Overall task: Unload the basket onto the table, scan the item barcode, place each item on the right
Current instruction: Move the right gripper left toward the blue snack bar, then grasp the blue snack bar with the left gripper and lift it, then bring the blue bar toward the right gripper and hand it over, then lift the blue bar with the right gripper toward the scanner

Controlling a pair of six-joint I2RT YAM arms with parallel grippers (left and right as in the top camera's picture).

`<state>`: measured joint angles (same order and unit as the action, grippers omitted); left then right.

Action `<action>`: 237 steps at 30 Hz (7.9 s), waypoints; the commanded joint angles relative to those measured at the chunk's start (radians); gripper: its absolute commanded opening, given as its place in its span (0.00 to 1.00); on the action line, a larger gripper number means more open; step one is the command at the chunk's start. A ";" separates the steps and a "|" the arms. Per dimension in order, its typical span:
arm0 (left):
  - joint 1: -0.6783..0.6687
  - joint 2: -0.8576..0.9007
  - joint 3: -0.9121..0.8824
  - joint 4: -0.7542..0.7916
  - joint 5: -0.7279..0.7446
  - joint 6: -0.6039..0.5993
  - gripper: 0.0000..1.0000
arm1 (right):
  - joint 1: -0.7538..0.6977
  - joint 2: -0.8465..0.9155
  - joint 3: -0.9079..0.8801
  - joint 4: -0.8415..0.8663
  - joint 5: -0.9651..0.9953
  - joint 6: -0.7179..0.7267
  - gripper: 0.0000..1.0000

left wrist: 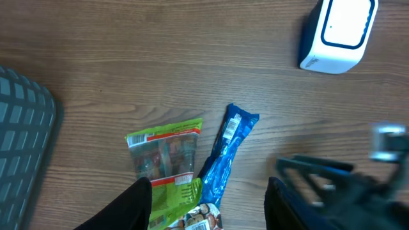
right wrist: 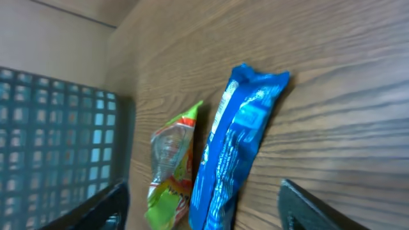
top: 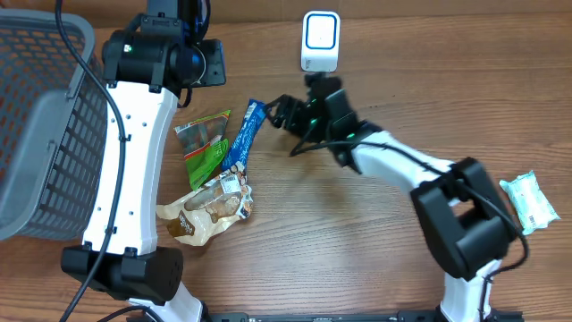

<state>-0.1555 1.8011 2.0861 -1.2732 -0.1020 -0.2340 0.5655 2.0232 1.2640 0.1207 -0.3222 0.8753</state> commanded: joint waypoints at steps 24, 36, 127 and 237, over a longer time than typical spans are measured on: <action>-0.004 0.224 0.007 -0.076 0.133 -0.017 0.33 | 0.024 0.119 0.043 0.029 0.097 0.054 0.72; -0.009 0.372 -0.109 -0.116 0.248 0.037 0.34 | -0.372 0.000 0.042 -0.168 -0.308 -0.150 0.75; -0.166 0.453 -0.332 0.259 0.237 0.156 0.66 | -0.387 0.000 0.035 -0.810 -0.525 -0.320 0.73; 0.029 0.452 -0.324 0.393 0.899 0.253 0.56 | -0.334 -0.682 -0.006 0.118 -1.249 -0.424 0.03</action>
<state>-0.1108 2.2456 1.7420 -0.8753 0.8574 0.0242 0.2306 1.3674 1.2480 0.2344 -1.5364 0.4881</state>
